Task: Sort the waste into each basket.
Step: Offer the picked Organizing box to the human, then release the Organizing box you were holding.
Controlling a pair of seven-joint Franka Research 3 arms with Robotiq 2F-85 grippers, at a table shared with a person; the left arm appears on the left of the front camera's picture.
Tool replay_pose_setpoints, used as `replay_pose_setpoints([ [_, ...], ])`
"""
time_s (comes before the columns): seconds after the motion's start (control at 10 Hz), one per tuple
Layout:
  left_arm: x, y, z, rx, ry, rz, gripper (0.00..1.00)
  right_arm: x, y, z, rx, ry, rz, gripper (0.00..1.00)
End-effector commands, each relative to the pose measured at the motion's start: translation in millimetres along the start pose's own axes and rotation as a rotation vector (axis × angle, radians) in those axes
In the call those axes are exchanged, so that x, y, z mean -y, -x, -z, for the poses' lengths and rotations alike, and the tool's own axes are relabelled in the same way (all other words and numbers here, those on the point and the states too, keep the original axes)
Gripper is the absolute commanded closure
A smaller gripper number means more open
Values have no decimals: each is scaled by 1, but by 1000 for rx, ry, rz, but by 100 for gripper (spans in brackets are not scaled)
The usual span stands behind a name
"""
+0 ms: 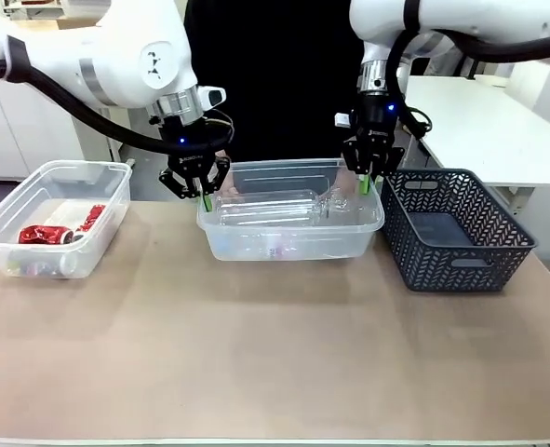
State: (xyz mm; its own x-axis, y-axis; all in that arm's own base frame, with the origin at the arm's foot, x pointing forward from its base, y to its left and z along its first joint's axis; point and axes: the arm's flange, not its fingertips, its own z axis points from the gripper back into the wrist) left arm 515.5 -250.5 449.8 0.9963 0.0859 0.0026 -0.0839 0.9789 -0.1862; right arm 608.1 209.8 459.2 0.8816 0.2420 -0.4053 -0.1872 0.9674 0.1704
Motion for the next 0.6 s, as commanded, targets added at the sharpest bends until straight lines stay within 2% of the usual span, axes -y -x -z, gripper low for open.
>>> replay_pose_setpoints([
  [0.0,1,-1,-8,22,9,-1,94,-4,7,-2,20,1,-7,90],
  [0.5,1,-1,-8,22,9,-1,94,-4,7,-2,20,1,-7,90],
])
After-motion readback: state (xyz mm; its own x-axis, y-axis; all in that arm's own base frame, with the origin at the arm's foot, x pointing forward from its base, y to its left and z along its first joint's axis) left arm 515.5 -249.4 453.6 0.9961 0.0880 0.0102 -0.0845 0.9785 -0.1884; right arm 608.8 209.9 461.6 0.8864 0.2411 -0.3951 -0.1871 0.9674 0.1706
